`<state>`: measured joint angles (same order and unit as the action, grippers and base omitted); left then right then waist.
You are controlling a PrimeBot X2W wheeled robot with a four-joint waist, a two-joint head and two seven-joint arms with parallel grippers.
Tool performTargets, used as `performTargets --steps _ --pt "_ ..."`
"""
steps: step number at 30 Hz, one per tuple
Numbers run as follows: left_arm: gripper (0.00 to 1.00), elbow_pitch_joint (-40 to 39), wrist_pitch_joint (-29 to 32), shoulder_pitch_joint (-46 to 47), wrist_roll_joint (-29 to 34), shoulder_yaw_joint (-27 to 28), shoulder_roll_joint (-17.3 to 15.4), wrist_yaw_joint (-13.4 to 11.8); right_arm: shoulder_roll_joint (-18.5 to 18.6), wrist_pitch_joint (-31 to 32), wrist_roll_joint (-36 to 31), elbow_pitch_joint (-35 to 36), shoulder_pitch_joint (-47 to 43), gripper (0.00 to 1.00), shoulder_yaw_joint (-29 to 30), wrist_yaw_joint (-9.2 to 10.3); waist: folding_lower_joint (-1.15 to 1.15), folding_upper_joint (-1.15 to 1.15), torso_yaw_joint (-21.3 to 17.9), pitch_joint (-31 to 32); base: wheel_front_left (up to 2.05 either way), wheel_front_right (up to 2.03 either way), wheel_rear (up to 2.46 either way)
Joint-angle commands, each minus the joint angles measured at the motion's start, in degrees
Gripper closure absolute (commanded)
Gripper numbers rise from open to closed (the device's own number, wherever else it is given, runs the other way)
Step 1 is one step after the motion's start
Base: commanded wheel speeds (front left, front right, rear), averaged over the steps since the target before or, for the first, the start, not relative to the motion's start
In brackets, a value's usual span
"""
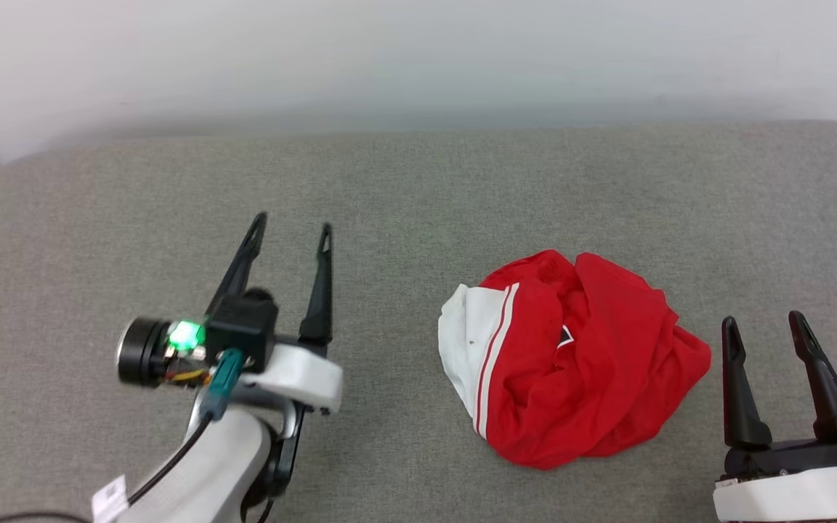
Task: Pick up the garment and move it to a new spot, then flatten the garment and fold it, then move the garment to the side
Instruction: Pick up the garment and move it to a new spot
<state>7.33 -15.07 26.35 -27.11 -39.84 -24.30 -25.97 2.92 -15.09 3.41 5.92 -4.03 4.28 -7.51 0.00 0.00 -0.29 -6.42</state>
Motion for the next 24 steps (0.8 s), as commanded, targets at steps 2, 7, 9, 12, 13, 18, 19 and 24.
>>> performTargets --steps 2,7,9,12,13,18,19,24 --pt "0.00 -1.2 -0.1 -3.6 1.6 2.7 0.9 -0.2 -0.1 -0.1 0.2 -0.1 -0.8 0.00 0.1 0.04 0.00 0.00 0.4 0.5 0.00 0.00 0.00" --pt "0.00 -3.2 -0.1 -10.6 5.2 8.9 3.2 0.9 -0.1 -0.1 1.1 -0.3 -1.5 0.00 0.4 0.04 0.00 0.00 0.9 1.7 0.00 0.00 0.00" --pt "0.00 -3.9 -0.1 -13.2 6.6 11.3 4.5 1.7 -0.1 -0.1 1.5 -0.4 -1.9 0.00 0.3 0.04 0.00 0.00 1.1 2.3 0.00 0.00 0.00" --pt "0.00 -4.9 -0.1 -16.7 8.7 14.4 6.3 3.2 -0.1 -0.1 2.3 -0.6 -2.4 0.00 0.5 0.04 0.00 0.00 1.3 3.2 0.00 0.00 0.00" --pt "0.00 -5.0 -0.1 -17.9 9.3 15.4 6.8 3.7 -0.1 -0.1 2.6 -0.6 -2.7 0.00 0.6 0.04 0.00 0.00 1.3 3.5 0.00 0.00 0.00" --pt "0.00 -5.1 -0.1 -22.7 12.2 19.2 9.7 6.7 -0.1 -0.1 3.5 -1.0 -3.8 0.00 0.5 0.04 0.00 0.00 1.6 4.6 0.00 0.00 0.00" --pt "0.00 -5.0 -0.1 -23.4 12.8 19.8 10.2 7.3 -0.1 -0.1 3.7 -1.1 -4.0 0.00 0.6 0.04 0.00 0.00 1.6 4.8 0.00 0.00 0.00" --pt "0.00 -4.2 -0.1 -26.2 15.3 22.2 12.3 10.4 -0.1 -0.1 4.8 -1.5 -5.0 0.00 0.4 0.04 0.00 0.00 1.8 5.6 0.00 0.00 0.00"
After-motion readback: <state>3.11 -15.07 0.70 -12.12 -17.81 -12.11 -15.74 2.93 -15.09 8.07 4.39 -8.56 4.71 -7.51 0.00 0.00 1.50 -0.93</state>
